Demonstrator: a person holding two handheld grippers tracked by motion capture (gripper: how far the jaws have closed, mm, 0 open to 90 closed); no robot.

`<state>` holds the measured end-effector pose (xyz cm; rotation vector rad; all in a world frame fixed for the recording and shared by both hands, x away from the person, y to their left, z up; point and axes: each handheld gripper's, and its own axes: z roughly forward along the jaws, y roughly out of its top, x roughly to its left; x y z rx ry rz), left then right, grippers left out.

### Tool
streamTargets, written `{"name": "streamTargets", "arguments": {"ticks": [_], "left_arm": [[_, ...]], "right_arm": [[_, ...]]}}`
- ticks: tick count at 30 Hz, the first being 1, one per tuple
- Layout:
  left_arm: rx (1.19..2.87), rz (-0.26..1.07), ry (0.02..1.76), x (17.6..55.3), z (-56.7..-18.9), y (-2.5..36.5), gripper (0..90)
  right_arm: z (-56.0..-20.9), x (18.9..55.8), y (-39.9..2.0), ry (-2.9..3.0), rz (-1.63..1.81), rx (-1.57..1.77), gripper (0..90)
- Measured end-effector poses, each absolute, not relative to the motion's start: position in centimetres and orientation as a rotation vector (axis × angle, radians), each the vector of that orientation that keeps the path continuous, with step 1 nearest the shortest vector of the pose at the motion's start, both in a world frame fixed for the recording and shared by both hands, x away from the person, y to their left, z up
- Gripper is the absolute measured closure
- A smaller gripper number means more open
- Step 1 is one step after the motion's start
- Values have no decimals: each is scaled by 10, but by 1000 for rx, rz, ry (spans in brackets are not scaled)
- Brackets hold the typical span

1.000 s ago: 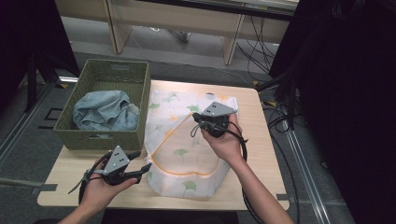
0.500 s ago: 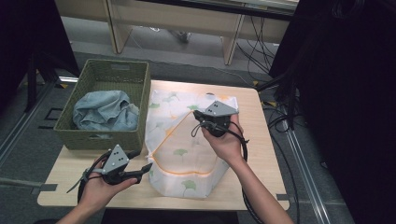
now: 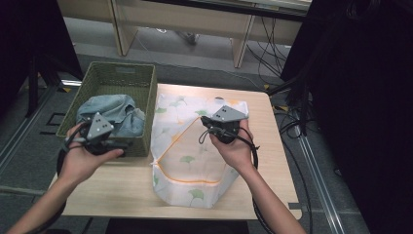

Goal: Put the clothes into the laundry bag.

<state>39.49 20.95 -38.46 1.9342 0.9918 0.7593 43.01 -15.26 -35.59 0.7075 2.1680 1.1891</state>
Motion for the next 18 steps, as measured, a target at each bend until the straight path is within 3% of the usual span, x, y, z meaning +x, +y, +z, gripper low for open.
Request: {"name": "streamTargets", "arguments": {"ticks": [8,18], "left_arm": [[2043,528,1211,456,-381,213,184],[2190,412,1337,504,-392,196,178]], "right_arm": [[-359,432,-154,2175,1188,730,900],[-360,432,-154,2183,1186,729,900]]}}
